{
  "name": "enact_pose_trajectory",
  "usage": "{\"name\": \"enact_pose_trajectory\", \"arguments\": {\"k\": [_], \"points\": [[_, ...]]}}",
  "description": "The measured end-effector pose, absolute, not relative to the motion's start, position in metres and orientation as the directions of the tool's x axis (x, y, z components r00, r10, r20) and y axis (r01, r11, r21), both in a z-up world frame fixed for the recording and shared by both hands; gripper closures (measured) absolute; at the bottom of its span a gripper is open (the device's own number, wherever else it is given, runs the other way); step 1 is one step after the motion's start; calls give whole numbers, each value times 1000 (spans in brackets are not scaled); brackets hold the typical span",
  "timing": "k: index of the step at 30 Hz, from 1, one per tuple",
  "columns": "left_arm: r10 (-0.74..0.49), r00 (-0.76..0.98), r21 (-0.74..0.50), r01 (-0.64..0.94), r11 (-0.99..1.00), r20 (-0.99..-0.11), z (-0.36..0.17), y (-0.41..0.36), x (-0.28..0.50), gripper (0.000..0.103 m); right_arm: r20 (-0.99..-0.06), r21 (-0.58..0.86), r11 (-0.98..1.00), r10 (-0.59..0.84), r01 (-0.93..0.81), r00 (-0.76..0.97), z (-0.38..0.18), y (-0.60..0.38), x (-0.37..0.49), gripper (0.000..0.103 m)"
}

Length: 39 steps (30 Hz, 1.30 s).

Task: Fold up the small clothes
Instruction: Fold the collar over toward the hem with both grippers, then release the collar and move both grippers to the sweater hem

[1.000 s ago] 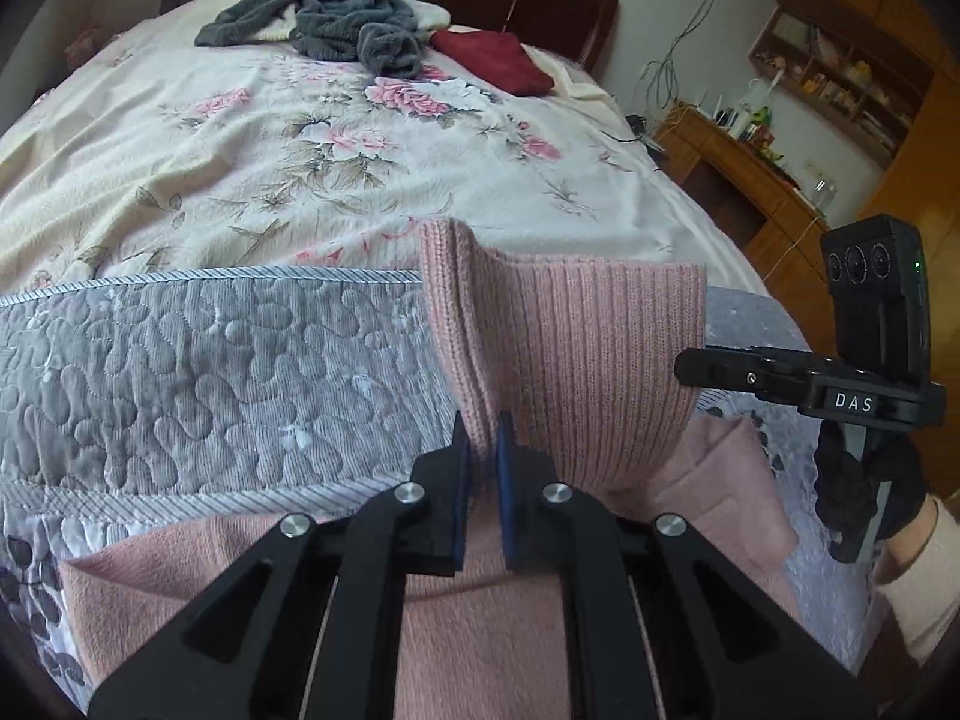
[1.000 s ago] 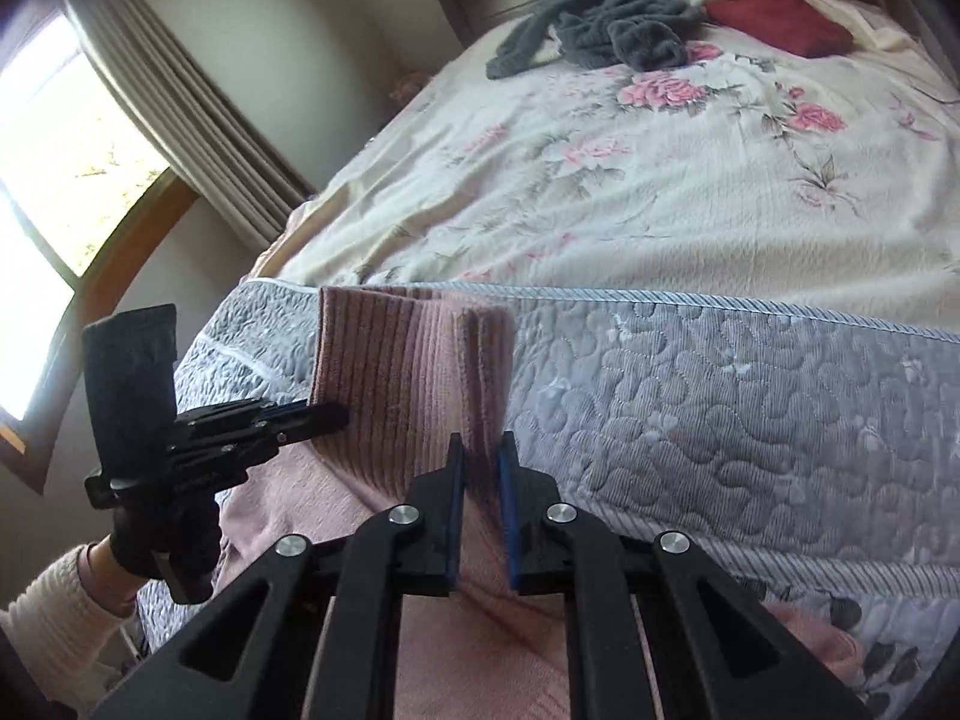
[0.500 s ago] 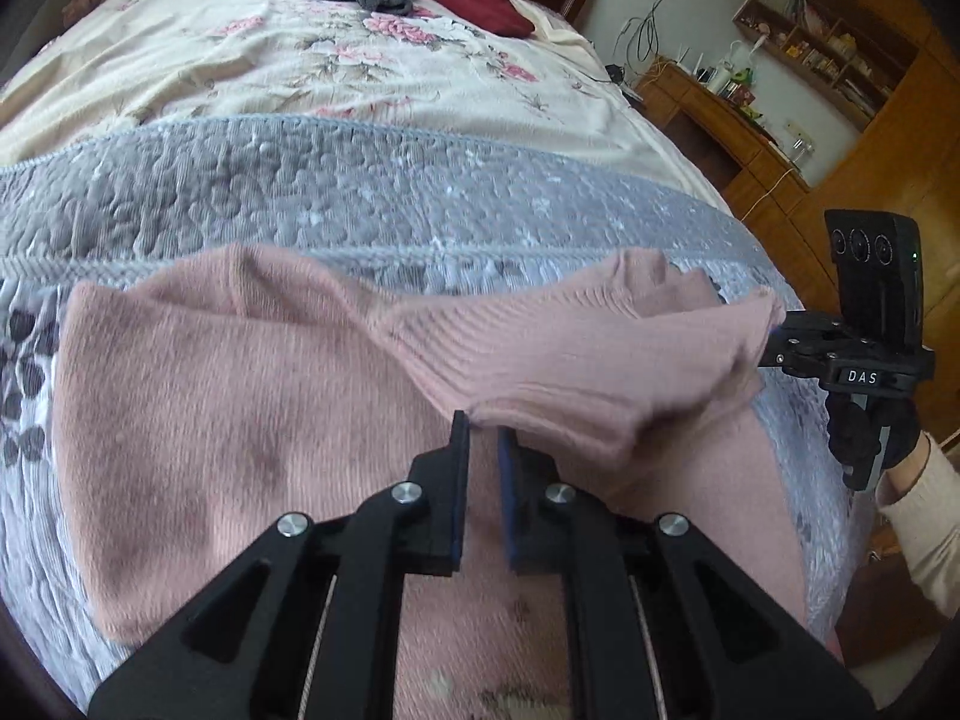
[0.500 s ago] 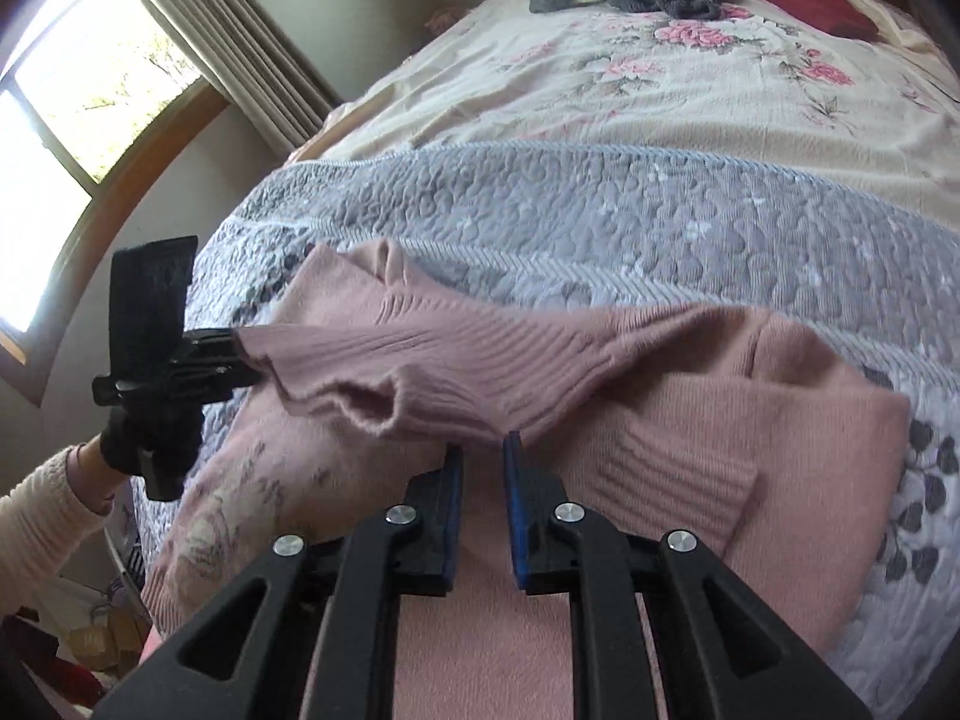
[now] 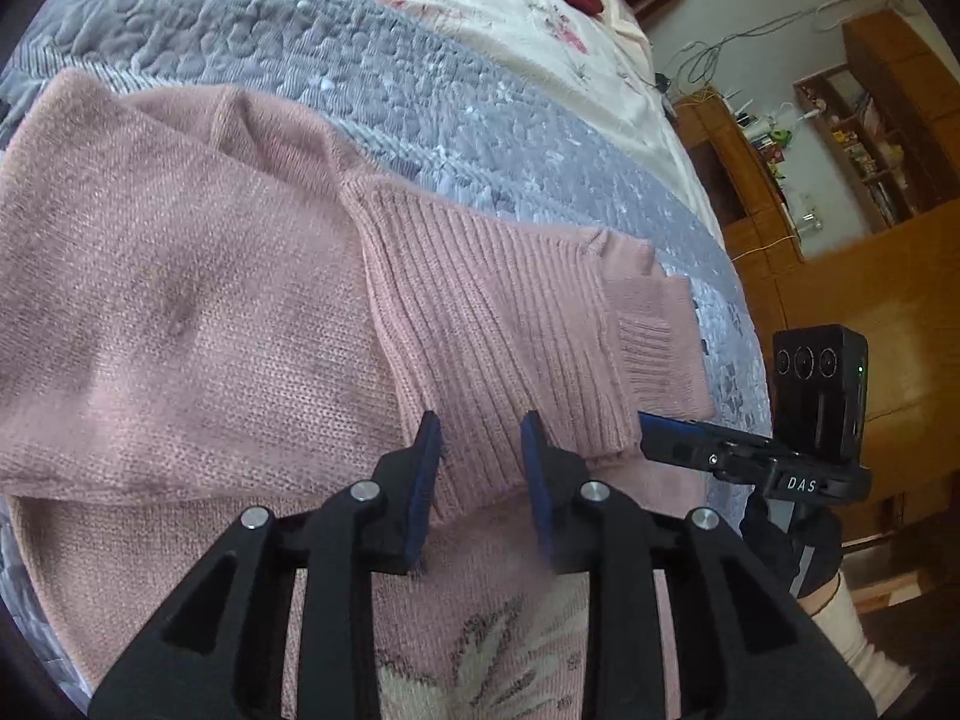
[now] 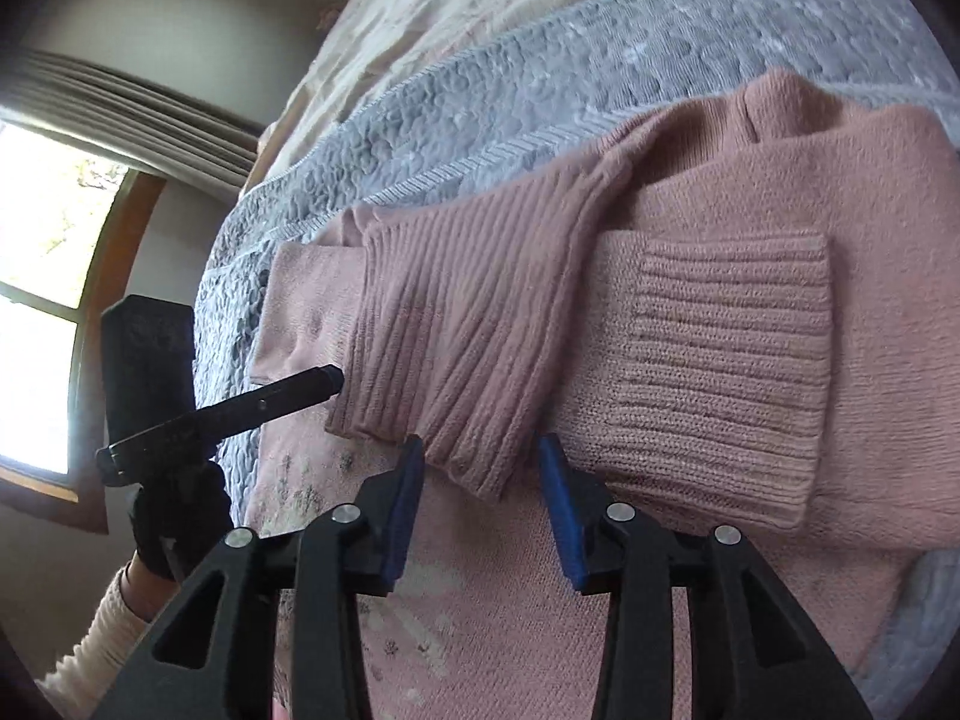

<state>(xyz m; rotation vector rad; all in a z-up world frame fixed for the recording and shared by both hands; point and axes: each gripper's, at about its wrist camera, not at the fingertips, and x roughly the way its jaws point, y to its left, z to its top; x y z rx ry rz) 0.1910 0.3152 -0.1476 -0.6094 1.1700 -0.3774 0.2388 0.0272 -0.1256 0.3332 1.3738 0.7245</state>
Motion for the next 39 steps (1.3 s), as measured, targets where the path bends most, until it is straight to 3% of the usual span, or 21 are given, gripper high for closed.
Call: {"name": "enact_pose_trajectory", "arguments": {"k": [2, 5, 12, 17, 19, 27, 29, 30, 35, 39], "points": [[-591, 340, -643, -56, 764, -732, -156, 313, 196, 103, -751, 638, 732, 660, -239, 16, -133, 27, 242, 82], [-579, 344, -631, -54, 774, -739, -157, 314, 200, 103, -734, 654, 719, 678, -235, 30, -129, 20, 247, 91], [-487, 400, -553, -61, 831, -776, -145, 347, 203, 103, -774, 596, 755, 631, -275, 56, -119, 8, 251, 92], [-568, 374, -630, -59, 775, -733, -149, 344, 193, 103, -779, 593, 761, 625, -264, 50, -134, 15, 247, 92], [-559, 342, -612, -62, 788, -755, -154, 334, 191, 90, -772, 601, 756, 633, -259, 53, -134, 17, 247, 92], [-659, 338, -721, -98, 686, -672, -164, 315, 198, 80, -772, 599, 753, 633, -273, 53, -135, 17, 247, 92], [-637, 326, -697, -111, 708, -699, -166, 309, 201, 85, -774, 594, 754, 630, -281, 56, -135, 18, 246, 92], [-630, 325, -691, -122, 712, -706, -168, 309, 202, 96, -775, 592, 755, 630, -283, 58, -134, 18, 246, 92], [-603, 377, -679, -106, 726, -704, -154, 325, 198, 97, -742, 630, 721, 669, -288, 51, -127, 16, 243, 92], [-594, 369, -669, -112, 735, -715, -155, 343, 198, 97, -797, 558, 765, 602, -321, 51, -132, 26, 241, 93]]}}
